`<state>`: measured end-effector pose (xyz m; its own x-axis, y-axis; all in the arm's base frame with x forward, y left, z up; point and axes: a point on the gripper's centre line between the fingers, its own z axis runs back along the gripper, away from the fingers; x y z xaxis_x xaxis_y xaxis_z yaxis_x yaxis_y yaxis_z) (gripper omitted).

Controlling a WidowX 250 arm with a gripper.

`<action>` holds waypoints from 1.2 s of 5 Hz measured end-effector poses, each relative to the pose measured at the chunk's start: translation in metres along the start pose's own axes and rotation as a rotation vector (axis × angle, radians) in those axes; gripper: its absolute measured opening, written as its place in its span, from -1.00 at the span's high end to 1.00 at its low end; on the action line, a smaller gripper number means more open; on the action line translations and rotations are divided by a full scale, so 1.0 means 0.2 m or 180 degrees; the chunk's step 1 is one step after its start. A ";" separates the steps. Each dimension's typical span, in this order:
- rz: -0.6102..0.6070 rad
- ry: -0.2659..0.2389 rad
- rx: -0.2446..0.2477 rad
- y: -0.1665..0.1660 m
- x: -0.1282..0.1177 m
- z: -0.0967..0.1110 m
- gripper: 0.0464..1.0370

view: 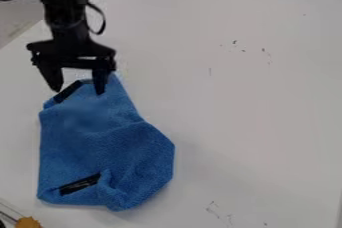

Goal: Move the cloth from right to left

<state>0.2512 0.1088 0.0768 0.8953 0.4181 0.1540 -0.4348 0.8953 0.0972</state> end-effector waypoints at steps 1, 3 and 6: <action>-0.0046 -0.0094 -0.0087 -0.14 0.09 0.12 -0.93; -0.0245 -0.0117 -0.0404 -0.60 0.19 0.23 -0.92; -0.0603 -0.0062 -0.0506 -1.17 0.14 0.28 -0.92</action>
